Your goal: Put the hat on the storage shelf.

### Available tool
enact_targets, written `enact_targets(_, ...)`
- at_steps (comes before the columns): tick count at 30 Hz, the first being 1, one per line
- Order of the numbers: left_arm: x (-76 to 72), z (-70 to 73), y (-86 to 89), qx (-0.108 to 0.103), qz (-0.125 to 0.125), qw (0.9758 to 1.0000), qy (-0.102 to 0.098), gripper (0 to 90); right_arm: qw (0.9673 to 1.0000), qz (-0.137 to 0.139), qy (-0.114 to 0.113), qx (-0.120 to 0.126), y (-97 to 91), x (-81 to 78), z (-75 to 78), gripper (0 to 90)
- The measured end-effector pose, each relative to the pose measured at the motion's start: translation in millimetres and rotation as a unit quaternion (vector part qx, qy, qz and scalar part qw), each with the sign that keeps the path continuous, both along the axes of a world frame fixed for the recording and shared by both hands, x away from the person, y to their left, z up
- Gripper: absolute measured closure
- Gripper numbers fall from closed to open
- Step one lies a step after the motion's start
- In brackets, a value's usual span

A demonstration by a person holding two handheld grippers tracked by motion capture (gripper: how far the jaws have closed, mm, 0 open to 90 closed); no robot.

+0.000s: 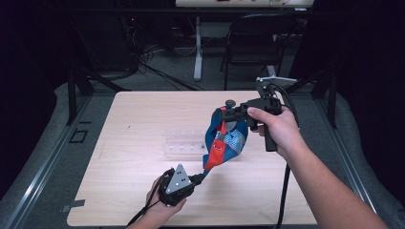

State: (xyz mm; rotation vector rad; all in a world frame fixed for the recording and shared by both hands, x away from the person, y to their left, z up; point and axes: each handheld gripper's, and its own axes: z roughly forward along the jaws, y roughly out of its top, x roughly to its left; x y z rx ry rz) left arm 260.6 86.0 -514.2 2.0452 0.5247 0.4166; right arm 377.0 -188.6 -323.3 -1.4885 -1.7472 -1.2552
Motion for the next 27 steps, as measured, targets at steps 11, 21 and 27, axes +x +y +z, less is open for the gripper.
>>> enact_targets(11,14.8,3.6,10.7,-0.009,0.030,0.9994,-0.016,88.3,1.0000,0.004,0.000,0.001,1.4,0.6,-1.1,78.2)
enact_targets(21,26.8,1.2,14.1,-0.014,0.050,0.9983,-0.026,88.3,0.9999,0.008,0.007,-0.002,6.0,1.7,-9.2,78.3)
enact_targets(27,31.6,0.4,13.5,-0.018,0.058,0.9976,-0.031,88.3,0.9998,0.012,0.012,-0.004,9.5,3.5,-13.9,78.3)
